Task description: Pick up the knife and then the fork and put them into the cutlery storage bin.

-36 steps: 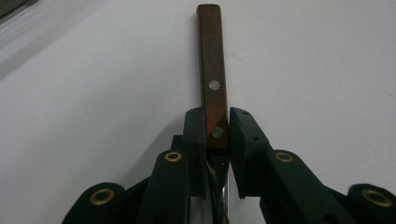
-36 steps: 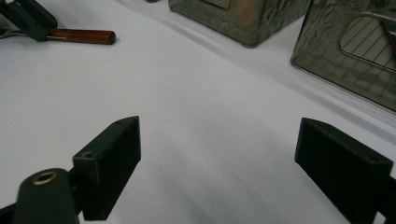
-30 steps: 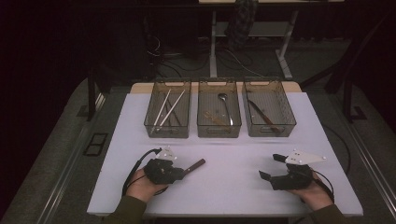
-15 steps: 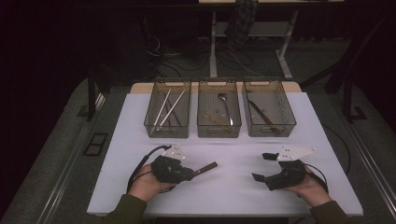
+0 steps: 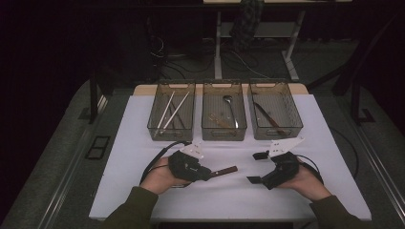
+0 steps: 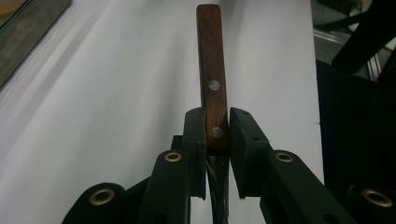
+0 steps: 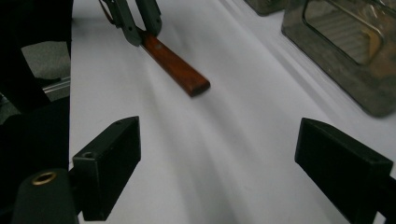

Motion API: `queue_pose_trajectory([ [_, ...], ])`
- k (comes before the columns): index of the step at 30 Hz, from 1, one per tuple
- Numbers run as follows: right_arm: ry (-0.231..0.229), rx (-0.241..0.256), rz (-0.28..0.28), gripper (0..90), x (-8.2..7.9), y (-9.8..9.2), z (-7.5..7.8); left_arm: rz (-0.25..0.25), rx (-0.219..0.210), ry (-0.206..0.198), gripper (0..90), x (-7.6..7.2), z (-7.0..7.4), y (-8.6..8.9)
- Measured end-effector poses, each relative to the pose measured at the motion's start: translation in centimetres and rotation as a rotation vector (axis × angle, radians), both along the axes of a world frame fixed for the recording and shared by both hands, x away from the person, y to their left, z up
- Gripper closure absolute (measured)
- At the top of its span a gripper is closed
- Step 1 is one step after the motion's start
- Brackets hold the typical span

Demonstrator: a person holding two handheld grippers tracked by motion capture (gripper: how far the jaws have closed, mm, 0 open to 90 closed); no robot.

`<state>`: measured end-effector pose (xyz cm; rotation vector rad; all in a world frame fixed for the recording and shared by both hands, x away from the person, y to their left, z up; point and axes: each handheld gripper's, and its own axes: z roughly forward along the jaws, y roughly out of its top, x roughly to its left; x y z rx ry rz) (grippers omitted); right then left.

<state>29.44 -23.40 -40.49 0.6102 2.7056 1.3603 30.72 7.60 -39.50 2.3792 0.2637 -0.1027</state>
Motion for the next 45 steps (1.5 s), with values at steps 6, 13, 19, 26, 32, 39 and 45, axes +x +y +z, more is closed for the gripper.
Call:
queue_pose_trajectory([
  [6, 0.007, -0.052, 0.062, 14.4, 1.4, 2.1, 0.6, -0.064, 0.046, -0.016, 76.7, 0.8, 0.8, -2.2],
  [13, -0.004, -0.103, 0.136, 17.4, 1.2, 4.2, 1.0, -0.124, 0.05, -0.025, 76.7, 0.5, 0.9, -3.5],
  [19, -0.003, -0.116, 0.187, 28.8, 0.3, 4.5, 0.7, -0.179, 0.069, -0.018, 76.7, -0.1, 0.5, -4.3],
  [26, 0.036, -0.153, 0.265, 43.1, -0.2, 5.2, 0.1, -0.222, 0.088, -0.031, 76.7, -0.9, 0.6, -5.0],
  [32, 0.059, -0.186, 0.316, 56.9, -0.6, 5.8, -0.3, -0.243, 0.105, -0.04, 76.7, -1.3, 0.6, -5.4],
  [39, 0.077, -0.189, 0.342, 67.0, -0.7, 6.1, -0.5, -0.248, 0.113, -0.042, 76.7, -1.3, 0.5, -5.5],
  [45, 0.068, -0.184, 0.353, 73.6, -0.9, 6.2, -0.4, -0.251, 0.115, -0.035, 76.7, -1.4, 0.4, -5.5],
])
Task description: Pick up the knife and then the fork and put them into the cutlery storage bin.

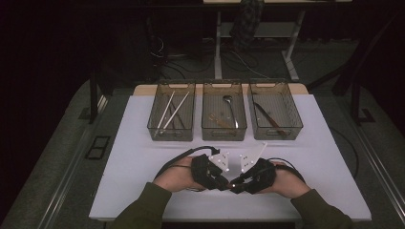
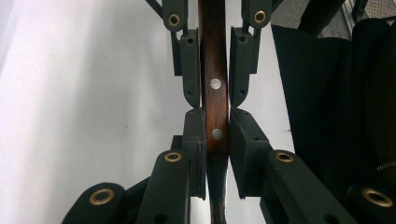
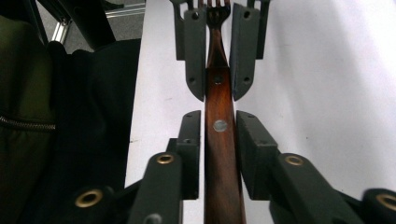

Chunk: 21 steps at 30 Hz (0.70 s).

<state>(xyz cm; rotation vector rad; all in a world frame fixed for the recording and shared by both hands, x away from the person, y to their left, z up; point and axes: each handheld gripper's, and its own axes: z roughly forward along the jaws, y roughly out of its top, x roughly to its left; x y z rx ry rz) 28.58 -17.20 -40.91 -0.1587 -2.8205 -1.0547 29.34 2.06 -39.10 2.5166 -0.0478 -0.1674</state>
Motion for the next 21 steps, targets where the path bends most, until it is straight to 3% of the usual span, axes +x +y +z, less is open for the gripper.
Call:
queue_pose_trajectory([
  [13, -0.029, -0.015, 0.014, 75.6, -0.28, 0.17, 0.1, -0.013, -0.007, -0.012, 76.4, -0.03, -0.01, 0.09],
  [19, -0.023, 0.005, -0.005, 75.7, -0.1, -0.11, 0.3, -0.006, -0.042, -0.025, 75.3, 0.16, 0.09, 0.45],
  [21, -0.016, 0.008, -0.016, 75.7, 0.01, -0.28, 0.33, 0.019, -0.065, -0.036, 68.3, 0.25, 0.24, 0.8],
])
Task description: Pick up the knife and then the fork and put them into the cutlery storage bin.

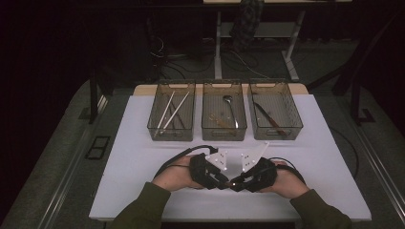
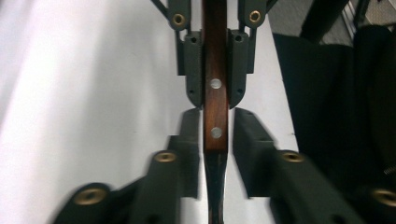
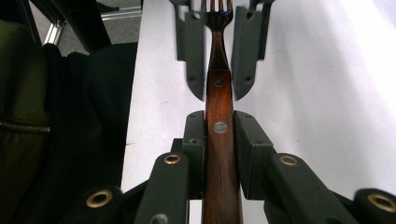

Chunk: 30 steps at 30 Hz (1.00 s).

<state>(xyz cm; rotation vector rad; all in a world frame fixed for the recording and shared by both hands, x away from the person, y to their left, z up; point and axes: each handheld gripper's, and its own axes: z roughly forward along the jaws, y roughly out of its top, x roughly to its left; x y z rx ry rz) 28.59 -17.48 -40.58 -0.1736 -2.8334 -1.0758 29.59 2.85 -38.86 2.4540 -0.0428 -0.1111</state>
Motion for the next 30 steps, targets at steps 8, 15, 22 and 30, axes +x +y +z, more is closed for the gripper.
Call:
queue_pose_trajectory([
  [8, -0.004, 0.015, -0.052, 75.7, 0.5, -1.1, 0.1, 0.14, -0.133, 0.008, 50.2, 0.6, 0.5, 3.5],
  [15, -0.012, 0.03, -0.115, 75.7, 1.0, -2.4, 0.3, 0.334, -0.264, 0.015, 38.1, 0.5, 0.0, 7.4],
  [22, -0.022, 0.05, -0.186, 75.6, 1.6, -3.9, 0.6, 0.528, -0.342, 0.007, 28.7, -0.6, -1.3, 10.5],
  [30, -0.035, 0.064, -0.237, 75.6, 2.1, -5.0, 0.8, 0.638, -0.328, -0.009, 12.9, -2.1, -3.3, 12.1],
])
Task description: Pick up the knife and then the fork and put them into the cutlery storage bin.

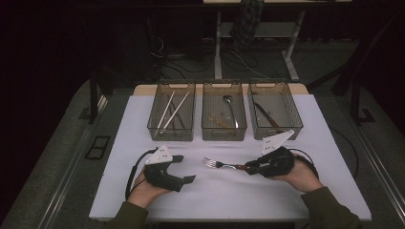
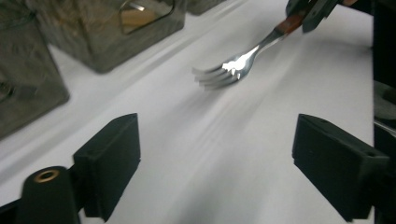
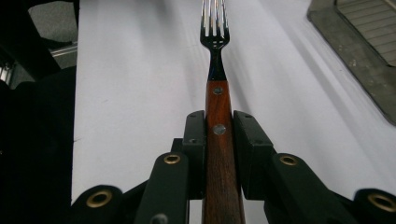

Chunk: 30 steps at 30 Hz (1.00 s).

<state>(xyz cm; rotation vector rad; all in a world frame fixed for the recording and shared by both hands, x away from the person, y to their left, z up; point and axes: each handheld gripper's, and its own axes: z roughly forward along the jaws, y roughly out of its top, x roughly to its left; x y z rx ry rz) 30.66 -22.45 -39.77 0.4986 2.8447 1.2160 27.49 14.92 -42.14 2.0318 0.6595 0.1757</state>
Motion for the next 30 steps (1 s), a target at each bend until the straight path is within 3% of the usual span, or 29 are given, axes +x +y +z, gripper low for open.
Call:
queue_pose_trajectory([
  [2, -0.005, 0.002, -0.013, 75.6, 0.1, -0.2, 0.0, 0.012, 0.0, -0.012, 12.4, -0.3, -0.3, 0.2],
  [6, -0.01, 0.007, -0.043, 75.6, 0.3, -0.6, 0.1, 0.017, 0.004, 0.024, 2.0, -0.3, -1.0, 0.4],
  [9, -0.015, 0.013, -0.065, 75.6, 0.4, -1.0, 0.2, 0.008, 0.024, 0.031, 0.0, -0.2, -1.3, 0.1],
  [30, -0.051, 0.088, -0.219, 75.6, 1.1, -4.4, 1.5, -0.004, 0.035, 0.018, 0.0, -0.2, -1.3, -0.1],
])
